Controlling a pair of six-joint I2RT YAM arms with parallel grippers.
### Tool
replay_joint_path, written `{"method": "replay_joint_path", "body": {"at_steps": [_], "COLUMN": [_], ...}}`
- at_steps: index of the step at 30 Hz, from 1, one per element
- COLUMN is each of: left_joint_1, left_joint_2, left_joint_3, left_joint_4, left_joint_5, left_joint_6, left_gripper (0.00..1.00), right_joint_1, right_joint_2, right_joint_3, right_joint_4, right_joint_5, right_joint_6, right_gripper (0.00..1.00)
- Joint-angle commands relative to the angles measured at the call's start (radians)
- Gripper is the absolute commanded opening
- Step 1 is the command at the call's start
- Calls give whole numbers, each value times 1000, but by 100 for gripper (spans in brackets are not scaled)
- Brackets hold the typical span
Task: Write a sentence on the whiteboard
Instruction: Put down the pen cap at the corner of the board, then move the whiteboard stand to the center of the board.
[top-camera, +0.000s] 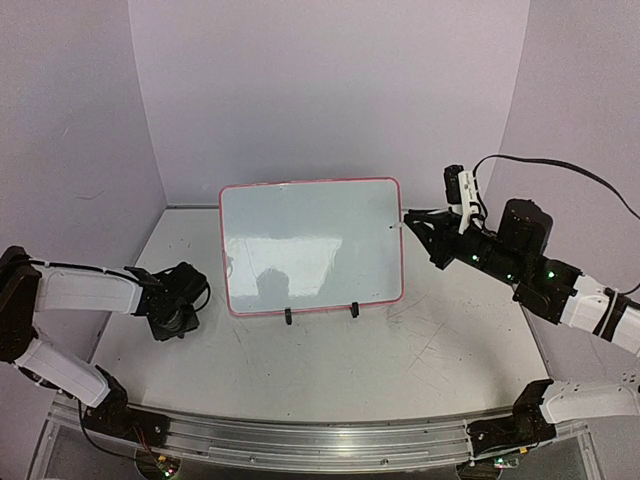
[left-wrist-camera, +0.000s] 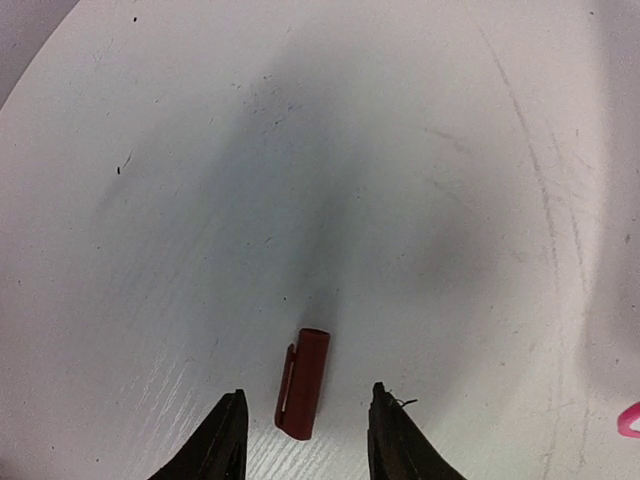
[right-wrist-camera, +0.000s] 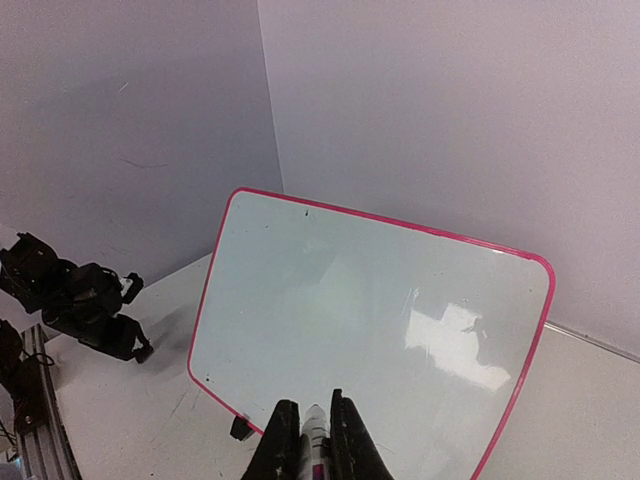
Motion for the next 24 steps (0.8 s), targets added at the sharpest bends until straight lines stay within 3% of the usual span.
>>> {"method": "replay_joint_path", "body": {"at_steps": [1, 3, 6, 8, 14, 18, 24], "left_joint_1": [-37, -145, -317, -379, -431, -431, -432], "left_joint_2": [-133, -181, -179, -110, 194, 343, 477], "left_joint_3": [15, 39, 57, 69, 207, 302, 405], "left_joint_4": [4, 15, 154, 294, 490, 510, 530], "left_joint_5": [26, -11, -1, 68, 177, 166, 170], "left_joint_6": [47, 52, 123, 186, 303, 342, 395], "left_gripper": [48, 58, 77, 81, 85, 85, 78], "right_joint_1": [2, 2, 2, 2, 2, 2, 2], "right_joint_2": [0, 1, 7, 12, 13, -11, -42], "right_joint_3": [11, 11, 14, 16, 20, 11, -13], "right_joint_4": [48, 48, 49, 53, 62, 60, 56], "right_joint_5": [-4, -3, 1, 5, -8, -15, 15], "right_joint_6": [4, 3, 2, 7, 32, 50, 67], "right_gripper": [0, 0, 0, 0, 0, 0, 0]}}
